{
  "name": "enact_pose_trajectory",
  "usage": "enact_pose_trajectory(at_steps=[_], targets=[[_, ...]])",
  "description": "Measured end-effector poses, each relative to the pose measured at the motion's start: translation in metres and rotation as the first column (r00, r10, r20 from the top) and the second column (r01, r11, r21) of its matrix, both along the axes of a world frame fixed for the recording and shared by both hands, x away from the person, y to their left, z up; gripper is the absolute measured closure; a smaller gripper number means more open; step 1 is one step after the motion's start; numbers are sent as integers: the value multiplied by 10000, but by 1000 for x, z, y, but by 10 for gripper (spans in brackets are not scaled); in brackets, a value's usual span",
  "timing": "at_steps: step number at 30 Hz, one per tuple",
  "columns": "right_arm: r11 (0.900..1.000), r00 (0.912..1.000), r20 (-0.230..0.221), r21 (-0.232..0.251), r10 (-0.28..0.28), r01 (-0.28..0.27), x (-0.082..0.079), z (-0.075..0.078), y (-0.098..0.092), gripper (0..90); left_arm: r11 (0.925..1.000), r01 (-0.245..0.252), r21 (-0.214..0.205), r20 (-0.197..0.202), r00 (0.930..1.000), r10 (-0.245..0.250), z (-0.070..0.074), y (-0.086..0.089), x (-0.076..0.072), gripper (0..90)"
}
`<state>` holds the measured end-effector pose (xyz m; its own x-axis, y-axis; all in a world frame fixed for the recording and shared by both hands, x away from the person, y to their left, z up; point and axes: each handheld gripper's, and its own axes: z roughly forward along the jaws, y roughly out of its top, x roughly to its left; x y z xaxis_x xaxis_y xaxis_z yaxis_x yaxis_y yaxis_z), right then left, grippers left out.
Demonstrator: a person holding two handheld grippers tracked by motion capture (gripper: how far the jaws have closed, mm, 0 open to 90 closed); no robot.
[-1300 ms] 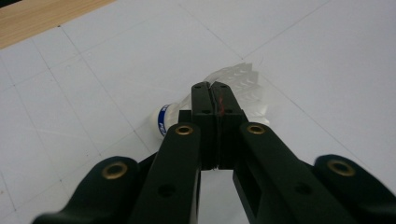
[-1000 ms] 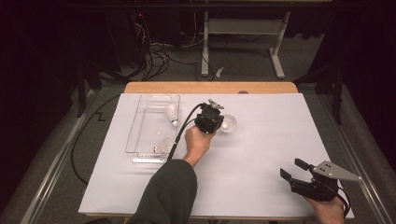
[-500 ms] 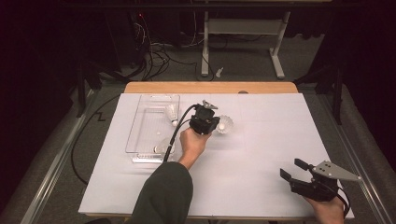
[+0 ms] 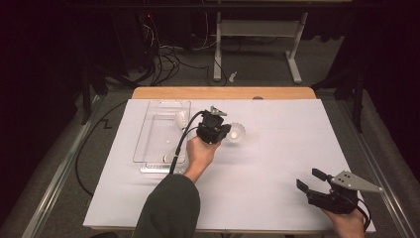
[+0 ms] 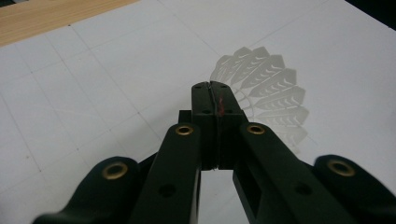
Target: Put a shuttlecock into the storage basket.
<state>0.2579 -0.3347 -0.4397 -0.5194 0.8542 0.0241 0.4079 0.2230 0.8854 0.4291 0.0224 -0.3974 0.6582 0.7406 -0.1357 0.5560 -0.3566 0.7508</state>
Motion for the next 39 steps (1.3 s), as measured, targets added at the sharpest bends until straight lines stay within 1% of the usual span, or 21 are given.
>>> enact_pose_trajectory(at_steps=[6,8,12,15,19,28,32,39], targets=[[10000,10000,-2,-10,-12,12,0,0,0,301,9996,54,-269,-57,10000,-55,6,10,-6,898],[10000,10000,2,-32,12,-12,0,0,1,301,9996,94,-277,-64,9999,-95,8,11,-7,898],[10000,10000,-11,-26,5,-5,0,0,1,301,9985,150,-528,-149,9998,-158,11,14,-9,898],[10000,10000,-13,-44,-2,2,0,0,0,302,9992,250,-324,-15,9997,-251,13,14,-12,898],[10000,10000,-12,-51,15,-15,0,0,0,302,9994,291,-192,29,9996,-290,14,16,-14,898],[10000,10000,-21,-53,15,-15,0,0,0,302,9995,290,-119,64,9996,-289,17,22,-19,897],[10000,10000,-21,-77,18,-19,0,0,0,302,9994,328,52,116,9994,-328,18,23,-20,897],[10000,10000,-5,-73,16,-16,0,0,0,302,9991,410,60,113,9991,-410,20,26,-23,897]])
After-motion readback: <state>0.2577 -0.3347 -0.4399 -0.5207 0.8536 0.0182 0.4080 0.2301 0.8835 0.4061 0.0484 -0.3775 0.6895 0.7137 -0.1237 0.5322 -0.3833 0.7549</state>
